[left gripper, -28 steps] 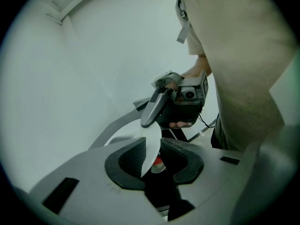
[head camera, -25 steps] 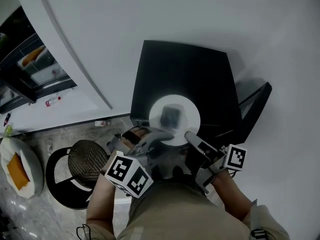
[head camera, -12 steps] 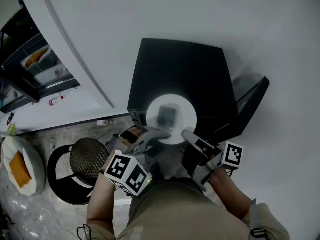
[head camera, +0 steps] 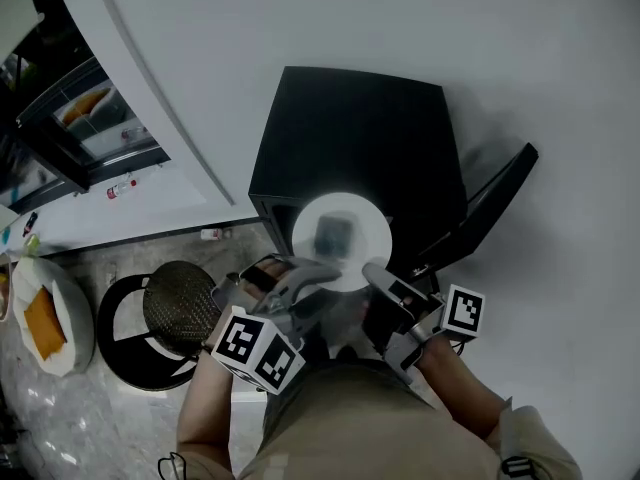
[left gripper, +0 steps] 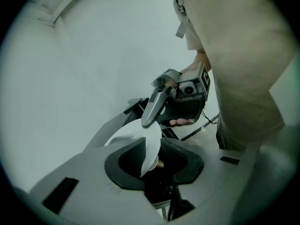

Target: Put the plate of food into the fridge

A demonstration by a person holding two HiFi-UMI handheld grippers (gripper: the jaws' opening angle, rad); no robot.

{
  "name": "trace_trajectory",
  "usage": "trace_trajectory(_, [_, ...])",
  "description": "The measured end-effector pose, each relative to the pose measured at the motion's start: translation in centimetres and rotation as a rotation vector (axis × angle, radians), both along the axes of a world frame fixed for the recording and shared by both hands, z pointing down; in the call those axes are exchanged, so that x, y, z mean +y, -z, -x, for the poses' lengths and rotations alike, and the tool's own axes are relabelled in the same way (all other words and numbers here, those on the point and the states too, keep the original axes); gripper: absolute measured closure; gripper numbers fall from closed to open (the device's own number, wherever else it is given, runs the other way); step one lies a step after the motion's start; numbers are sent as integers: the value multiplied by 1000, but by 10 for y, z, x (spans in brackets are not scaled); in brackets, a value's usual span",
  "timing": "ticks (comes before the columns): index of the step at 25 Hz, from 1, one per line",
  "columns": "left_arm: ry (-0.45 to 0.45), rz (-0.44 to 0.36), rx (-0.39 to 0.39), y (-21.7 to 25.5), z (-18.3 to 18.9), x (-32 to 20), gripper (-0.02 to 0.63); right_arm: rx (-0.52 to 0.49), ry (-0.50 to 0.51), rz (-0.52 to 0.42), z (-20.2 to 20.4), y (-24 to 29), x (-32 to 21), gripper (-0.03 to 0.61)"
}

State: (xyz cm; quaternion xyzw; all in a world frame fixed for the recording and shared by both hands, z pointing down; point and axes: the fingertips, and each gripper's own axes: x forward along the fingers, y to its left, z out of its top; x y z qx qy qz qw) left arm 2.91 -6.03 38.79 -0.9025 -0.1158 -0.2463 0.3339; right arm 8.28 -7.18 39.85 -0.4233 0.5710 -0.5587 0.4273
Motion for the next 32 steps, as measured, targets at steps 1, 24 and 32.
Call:
trace_trajectory(1, [2, -2, -2, -1, 0, 3, 516, 0, -1, 1, 0, -1, 3, 543])
trace_trajectory(24, [403, 512, 286, 1, 27, -3, 489, 46, -16, 131, -19, -51, 53, 554])
trace_trajectory(32, [510, 1286, 393, -41, 29, -18, 443, 78, 25, 134, -14, -54, 63, 552])
